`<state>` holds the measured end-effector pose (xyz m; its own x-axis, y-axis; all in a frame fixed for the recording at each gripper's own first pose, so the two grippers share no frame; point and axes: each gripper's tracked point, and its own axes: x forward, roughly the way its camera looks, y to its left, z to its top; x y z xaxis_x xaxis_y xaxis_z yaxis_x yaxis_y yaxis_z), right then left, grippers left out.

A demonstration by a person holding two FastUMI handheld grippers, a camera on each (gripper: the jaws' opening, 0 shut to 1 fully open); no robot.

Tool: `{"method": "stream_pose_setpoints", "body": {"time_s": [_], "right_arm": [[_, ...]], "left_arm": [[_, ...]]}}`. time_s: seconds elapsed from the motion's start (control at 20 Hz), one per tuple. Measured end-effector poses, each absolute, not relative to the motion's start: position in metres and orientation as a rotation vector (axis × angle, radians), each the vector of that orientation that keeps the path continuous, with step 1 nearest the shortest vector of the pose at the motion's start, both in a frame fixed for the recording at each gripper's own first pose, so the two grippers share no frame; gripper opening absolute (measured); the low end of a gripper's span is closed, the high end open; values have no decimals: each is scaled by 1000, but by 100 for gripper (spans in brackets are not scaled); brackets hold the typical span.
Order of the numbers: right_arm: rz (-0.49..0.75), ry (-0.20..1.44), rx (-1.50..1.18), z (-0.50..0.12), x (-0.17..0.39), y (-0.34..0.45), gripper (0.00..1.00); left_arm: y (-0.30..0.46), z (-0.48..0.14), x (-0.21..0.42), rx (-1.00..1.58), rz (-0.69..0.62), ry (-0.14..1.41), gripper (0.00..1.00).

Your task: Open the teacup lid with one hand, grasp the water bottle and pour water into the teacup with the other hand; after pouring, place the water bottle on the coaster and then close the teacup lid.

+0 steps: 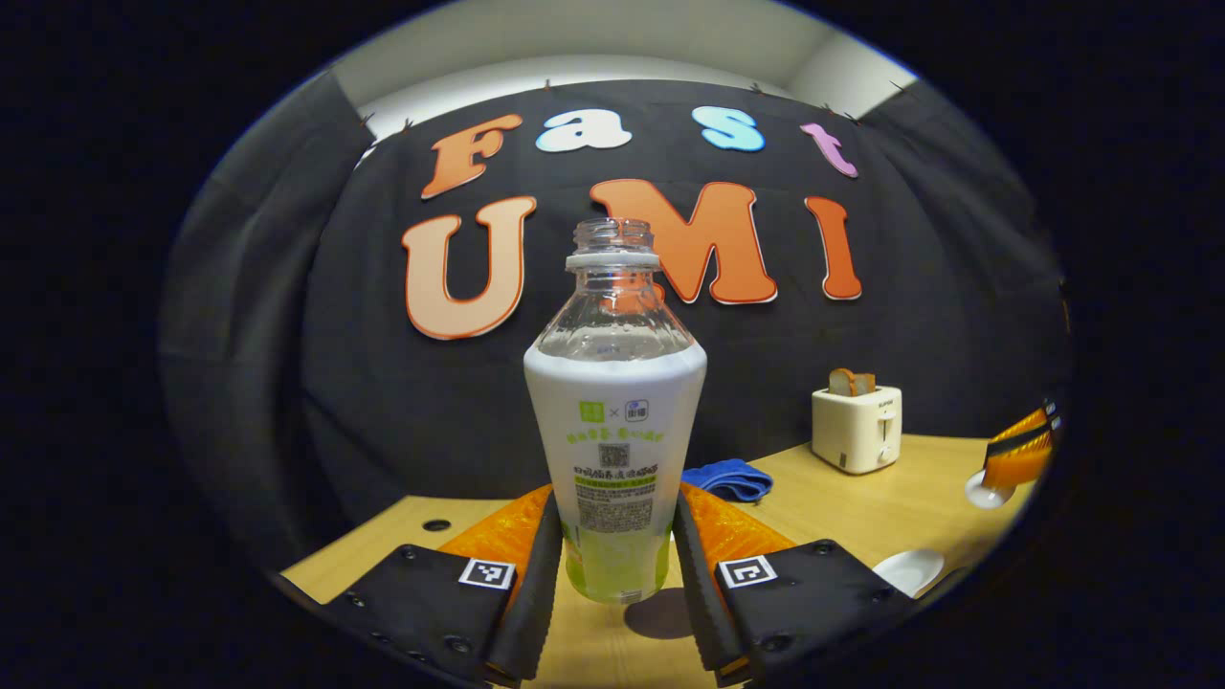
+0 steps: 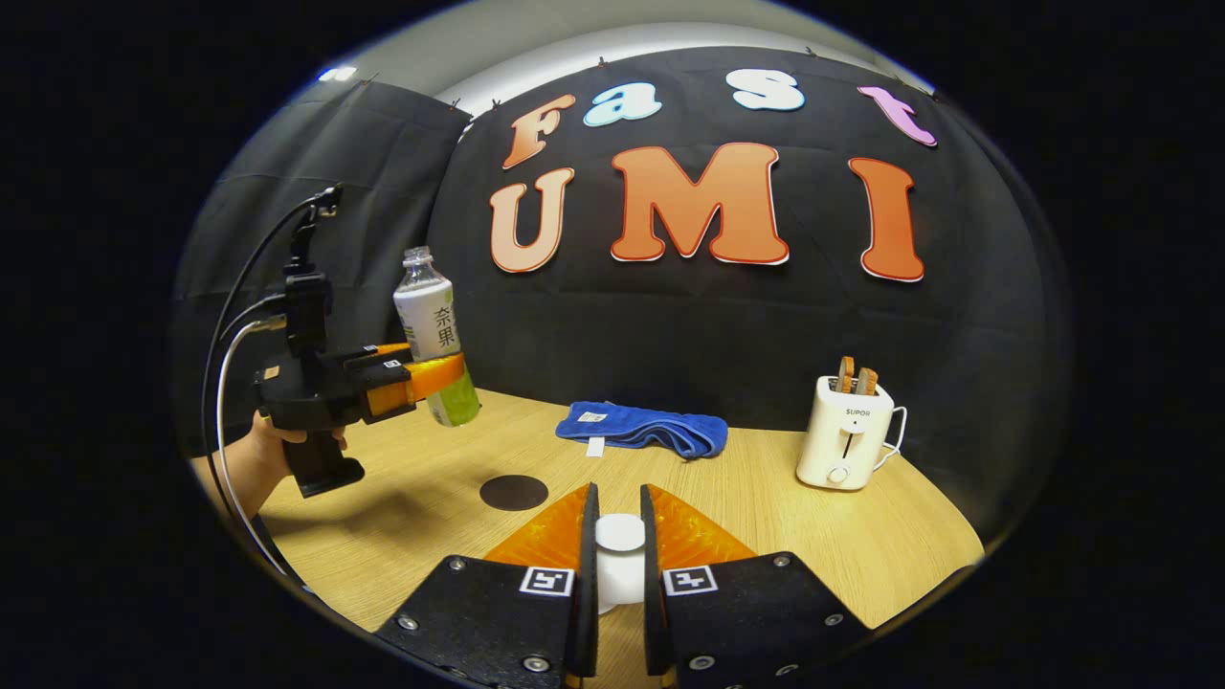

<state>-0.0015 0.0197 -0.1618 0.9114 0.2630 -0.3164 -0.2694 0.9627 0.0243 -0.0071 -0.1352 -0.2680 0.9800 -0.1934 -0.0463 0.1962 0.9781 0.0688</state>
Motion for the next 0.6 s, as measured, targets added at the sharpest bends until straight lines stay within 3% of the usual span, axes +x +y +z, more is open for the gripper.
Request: {"method": "stream_pose_setpoints", "body": {"time_s": [0.5, 0.6], "right_arm": [[293, 341, -37, -170, -2, 29, 19], [299, 347, -33, -172, -2, 31, 19]], "left_arm": [[-154, -338, 2, -84, -232, 243, 65], [-160, -349, 5, -83, -235, 279, 63]]}}
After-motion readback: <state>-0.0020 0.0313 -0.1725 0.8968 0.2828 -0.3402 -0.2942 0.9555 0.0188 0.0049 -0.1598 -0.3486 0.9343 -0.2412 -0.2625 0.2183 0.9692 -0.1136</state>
